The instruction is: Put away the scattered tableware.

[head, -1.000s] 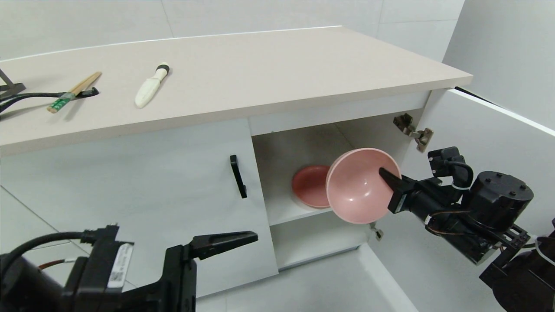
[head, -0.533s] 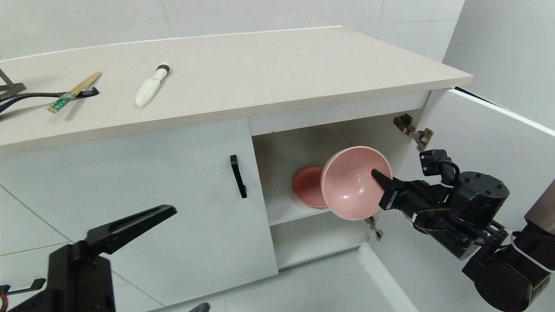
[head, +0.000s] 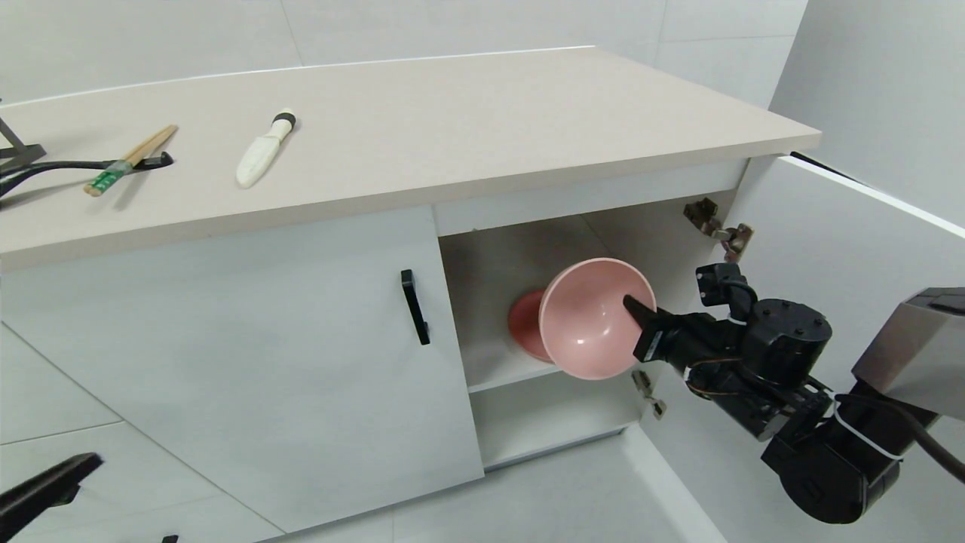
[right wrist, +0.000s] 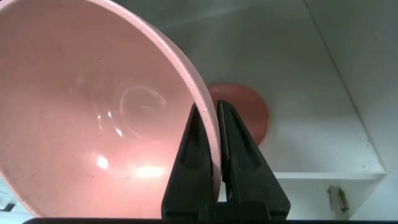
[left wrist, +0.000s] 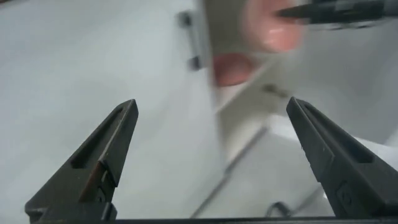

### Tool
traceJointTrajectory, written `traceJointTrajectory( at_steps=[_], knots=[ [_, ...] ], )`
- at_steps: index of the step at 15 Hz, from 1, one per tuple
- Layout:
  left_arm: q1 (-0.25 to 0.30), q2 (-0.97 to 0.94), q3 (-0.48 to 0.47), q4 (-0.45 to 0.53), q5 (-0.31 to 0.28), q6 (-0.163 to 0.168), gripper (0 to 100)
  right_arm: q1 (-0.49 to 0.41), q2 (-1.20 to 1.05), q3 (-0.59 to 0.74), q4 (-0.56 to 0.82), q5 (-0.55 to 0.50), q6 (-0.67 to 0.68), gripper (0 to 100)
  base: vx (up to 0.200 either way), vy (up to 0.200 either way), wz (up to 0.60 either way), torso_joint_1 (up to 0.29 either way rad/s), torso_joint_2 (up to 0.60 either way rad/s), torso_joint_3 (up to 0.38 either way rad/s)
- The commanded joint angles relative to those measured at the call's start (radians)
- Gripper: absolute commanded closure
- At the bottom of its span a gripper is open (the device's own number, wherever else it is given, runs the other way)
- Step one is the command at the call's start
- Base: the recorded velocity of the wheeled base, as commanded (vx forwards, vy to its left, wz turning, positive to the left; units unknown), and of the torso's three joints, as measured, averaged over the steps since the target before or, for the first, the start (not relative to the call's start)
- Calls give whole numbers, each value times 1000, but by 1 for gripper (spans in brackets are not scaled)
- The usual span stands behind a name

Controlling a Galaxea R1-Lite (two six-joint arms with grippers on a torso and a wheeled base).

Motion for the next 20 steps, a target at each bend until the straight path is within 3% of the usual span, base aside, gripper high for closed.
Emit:
traceJointTrajectory(
  at_steps=[1, 5, 10, 12, 16, 19, 20],
  knots=[
    [104, -201, 0, 84, 111, -7, 0, 3, 25, -5, -1, 0, -1, 100, 0, 0, 0, 0, 0, 0],
    [234, -316, 10, 212, 185, -123, 0, 1, 39, -8, -1, 0, -1, 100, 0, 0, 0, 0, 0, 0],
    [296, -401, 14, 396, 181, -168, 0, 3, 66, -30, -1, -3, -1, 100, 0, 0, 0, 0, 0, 0],
    [337, -454, 14, 537, 181, -174, 0, 3, 57, -28, -1, -4, -2, 100, 0, 0, 0, 0, 0, 0],
    [334, -453, 14, 575, 177, -174, 0, 4, 52, -31, -1, 0, -7, 100, 0, 0, 0, 0, 0, 0],
    [242, -431, 13, 606, 154, -180, 0, 9, 52, -31, -1, 0, -7, 100, 0, 0, 0, 0, 0, 0],
    [234, -436, 13, 606, 152, -175, 0, 9, 52, -31, -1, 0, -7, 100, 0, 0, 0, 0, 0, 0]
  ],
)
